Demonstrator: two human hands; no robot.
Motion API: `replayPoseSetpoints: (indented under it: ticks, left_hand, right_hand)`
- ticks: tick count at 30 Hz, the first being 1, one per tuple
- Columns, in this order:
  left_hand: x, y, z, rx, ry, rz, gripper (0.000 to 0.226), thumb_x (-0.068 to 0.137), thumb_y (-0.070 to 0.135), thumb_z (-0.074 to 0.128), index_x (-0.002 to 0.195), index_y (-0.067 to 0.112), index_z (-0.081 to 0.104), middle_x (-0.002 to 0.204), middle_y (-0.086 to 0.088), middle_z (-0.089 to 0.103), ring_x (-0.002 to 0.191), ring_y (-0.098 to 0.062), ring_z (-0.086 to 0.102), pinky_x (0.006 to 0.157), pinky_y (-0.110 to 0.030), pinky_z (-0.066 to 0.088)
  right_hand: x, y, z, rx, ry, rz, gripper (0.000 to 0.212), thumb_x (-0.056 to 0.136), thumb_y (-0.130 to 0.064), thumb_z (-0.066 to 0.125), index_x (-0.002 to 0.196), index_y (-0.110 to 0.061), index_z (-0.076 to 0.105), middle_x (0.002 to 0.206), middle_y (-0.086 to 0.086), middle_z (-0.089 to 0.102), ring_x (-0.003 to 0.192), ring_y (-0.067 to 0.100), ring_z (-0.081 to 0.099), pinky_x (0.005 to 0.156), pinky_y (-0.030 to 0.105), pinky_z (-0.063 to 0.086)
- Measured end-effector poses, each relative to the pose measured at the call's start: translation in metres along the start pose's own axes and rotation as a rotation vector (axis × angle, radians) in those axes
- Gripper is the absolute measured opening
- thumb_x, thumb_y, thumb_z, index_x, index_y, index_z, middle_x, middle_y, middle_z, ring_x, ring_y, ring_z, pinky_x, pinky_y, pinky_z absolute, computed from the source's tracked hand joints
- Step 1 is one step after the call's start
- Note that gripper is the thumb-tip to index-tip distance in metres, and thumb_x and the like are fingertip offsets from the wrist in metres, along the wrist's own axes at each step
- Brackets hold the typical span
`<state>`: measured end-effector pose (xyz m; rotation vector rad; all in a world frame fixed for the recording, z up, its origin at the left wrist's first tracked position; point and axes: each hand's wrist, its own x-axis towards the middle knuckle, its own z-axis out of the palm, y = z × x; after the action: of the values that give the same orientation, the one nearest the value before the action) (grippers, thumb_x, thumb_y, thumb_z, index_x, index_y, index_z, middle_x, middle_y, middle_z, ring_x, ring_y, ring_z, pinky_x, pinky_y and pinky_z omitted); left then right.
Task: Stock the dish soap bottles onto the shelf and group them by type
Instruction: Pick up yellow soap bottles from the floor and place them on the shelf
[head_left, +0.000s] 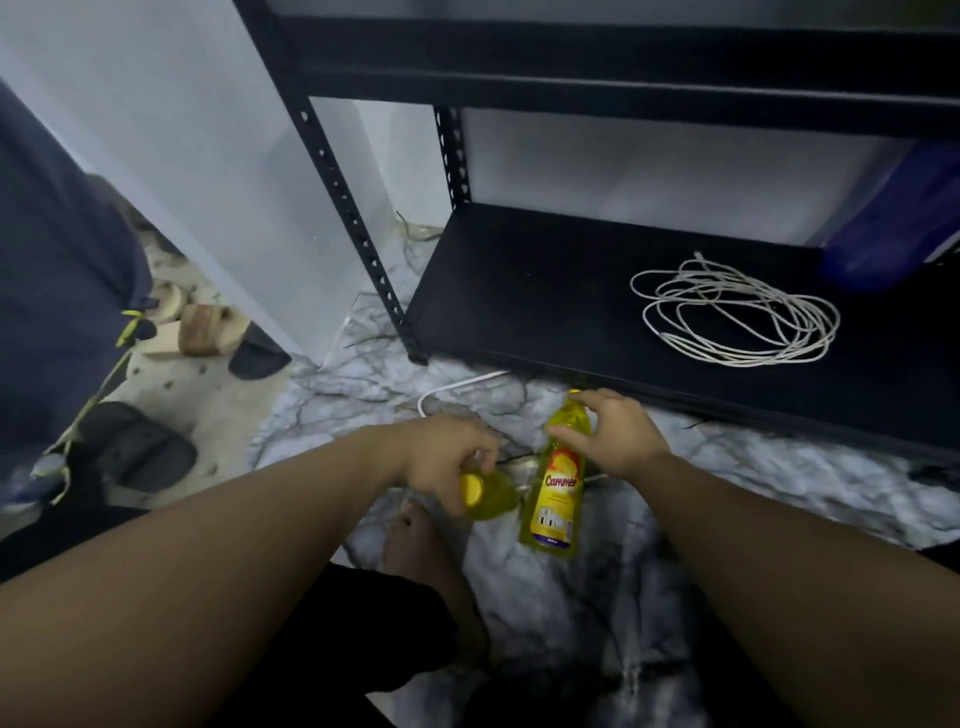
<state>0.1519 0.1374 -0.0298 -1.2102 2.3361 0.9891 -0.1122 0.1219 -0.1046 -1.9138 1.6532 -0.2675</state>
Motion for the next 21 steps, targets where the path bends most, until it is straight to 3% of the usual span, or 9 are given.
replayPoseSetpoints:
  ticks: [3,6,10,12,16,18,21]
  left_hand:
    - [-0.001,-0.007,0.007,-0.045,0.106,0.054,0.045,0.059,0.027,0.088,0.099,0.021,0.068,0.085,0.003,0.060,0.075,-0.015,0.053,0.060,-0.028,0.036]
    - [0.002,-0.012,0.007,-0.123,0.247,0.040,0.042,0.060,0.039,0.077,0.100,0.025,0.074,0.094,0.005,0.063,0.085,-0.016,0.060,0.072,-0.031,0.049]
    - [0.019,-0.019,0.001,-0.237,0.415,-0.014,0.036,0.072,0.037,0.083,0.104,0.024,0.075,0.102,0.001,0.063,0.092,-0.015,0.062,0.082,-0.033,0.051]
    - [0.030,-0.017,0.003,-0.270,0.465,-0.021,0.030,0.073,0.045,0.074,0.100,0.032,0.069,0.099,0.007,0.061,0.092,-0.014,0.060,0.082,-0.034,0.050]
    - [0.052,-0.014,0.011,-0.455,0.508,-0.049,0.023,0.074,0.036,0.066,0.094,0.028,0.056,0.084,0.006,0.061,0.078,-0.013,0.055,0.069,-0.036,0.045]
    - [0.062,-0.017,0.015,-0.521,0.508,-0.080,0.026,0.074,0.038,0.068,0.095,0.030,0.055,0.083,0.004,0.063,0.077,-0.014,0.057,0.073,-0.039,0.048]
    - [0.079,-0.027,0.018,-0.657,0.512,-0.069,0.025,0.077,0.036,0.071,0.096,0.030,0.057,0.083,0.004,0.064,0.078,-0.011,0.059,0.075,-0.040,0.051]
  right_hand:
    - [0.001,-0.009,0.000,0.011,-0.017,0.023,0.072,0.083,-0.060,0.077,0.140,-0.018,0.063,0.141,0.007,0.063,0.129,0.026,0.058,0.107,0.035,0.044]
    - [-0.002,-0.007,0.000,0.002,-0.031,0.051,0.073,0.082,-0.063,0.077,0.141,-0.021,0.063,0.143,0.006,0.063,0.130,0.026,0.058,0.107,0.036,0.045]
    - [0.000,0.001,0.001,0.008,-0.035,0.112,0.077,0.079,-0.070,0.075,0.141,-0.025,0.064,0.140,0.003,0.064,0.127,0.024,0.060,0.105,0.036,0.049]
    - [0.003,0.004,0.002,0.012,-0.041,0.137,0.078,0.078,-0.072,0.074,0.141,-0.026,0.063,0.139,0.002,0.065,0.126,0.024,0.061,0.104,0.037,0.049]
    - [0.014,0.007,0.013,0.042,-0.059,0.160,0.077,0.080,-0.063,0.079,0.143,-0.021,0.062,0.147,0.005,0.060,0.136,0.023,0.054,0.112,0.035,0.043]
    - [0.019,0.010,0.020,0.035,-0.081,0.190,0.078,0.083,-0.061,0.078,0.146,-0.020,0.058,0.148,0.007,0.059,0.138,0.025,0.052,0.113,0.035,0.042]
    - [0.029,0.024,0.040,0.056,-0.143,0.282,0.086,0.076,-0.076,0.069,0.143,-0.023,0.059,0.138,0.007,0.064,0.128,0.029,0.059,0.104,0.038,0.049]
